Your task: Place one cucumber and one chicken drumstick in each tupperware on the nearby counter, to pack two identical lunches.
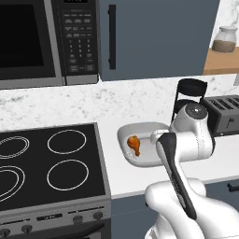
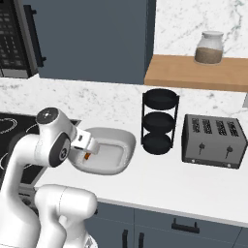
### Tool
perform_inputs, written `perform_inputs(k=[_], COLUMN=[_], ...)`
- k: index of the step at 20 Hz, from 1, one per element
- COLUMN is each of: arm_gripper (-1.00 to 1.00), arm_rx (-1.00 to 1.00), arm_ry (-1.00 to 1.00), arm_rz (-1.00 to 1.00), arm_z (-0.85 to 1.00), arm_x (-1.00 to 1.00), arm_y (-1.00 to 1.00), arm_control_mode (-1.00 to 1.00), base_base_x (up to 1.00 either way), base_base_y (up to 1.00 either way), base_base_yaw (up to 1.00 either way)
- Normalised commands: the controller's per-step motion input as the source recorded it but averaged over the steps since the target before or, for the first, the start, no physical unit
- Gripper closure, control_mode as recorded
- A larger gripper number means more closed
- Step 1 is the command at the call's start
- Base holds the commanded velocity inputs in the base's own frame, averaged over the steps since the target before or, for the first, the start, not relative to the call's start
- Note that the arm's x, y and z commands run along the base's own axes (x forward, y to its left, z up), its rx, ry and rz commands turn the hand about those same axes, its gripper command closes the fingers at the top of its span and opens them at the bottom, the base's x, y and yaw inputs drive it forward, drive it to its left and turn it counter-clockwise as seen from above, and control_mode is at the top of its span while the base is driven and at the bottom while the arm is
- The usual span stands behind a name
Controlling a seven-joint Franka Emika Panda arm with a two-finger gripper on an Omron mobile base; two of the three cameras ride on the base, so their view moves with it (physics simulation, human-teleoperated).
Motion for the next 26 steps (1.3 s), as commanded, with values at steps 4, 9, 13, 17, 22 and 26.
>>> perform_inputs(k=[4, 9, 13, 17, 22, 26], arm_gripper=[-1.0, -1.0, -1.0, -1.0, -1.0, -1.0], arm_rx=[0.0, 0.0, 0.0, 0.0, 0.0, 0.0], arm_ry=[0.0, 0.0, 0.0, 0.0, 0.0, 0.0], arm_rz=[0.01, 0.0, 0.0, 0.0, 0.0, 0.0], arm_z=[-0.03, 0.0, 0.0, 0.0, 0.0, 0.0], arm_x=[0.0, 0.0, -0.2, 0.0, 0.0, 0.0], arm_y=[0.0, 0.0, 0.0, 0.0, 0.0, 0.0], arm_control_mode=[-1.0, -1.0, -1.0, 1.0, 1.0, 1.0], base_base_x=[0.0, 0.0, 0.0, -0.59, -0.72, -0.61], base_base_y=[0.0, 0.0, 0.0, -0.12, -0.26, -0.89], base_base_yaw=[0.0, 0.0, 0.0, 0.0, 0.0, -0.01])
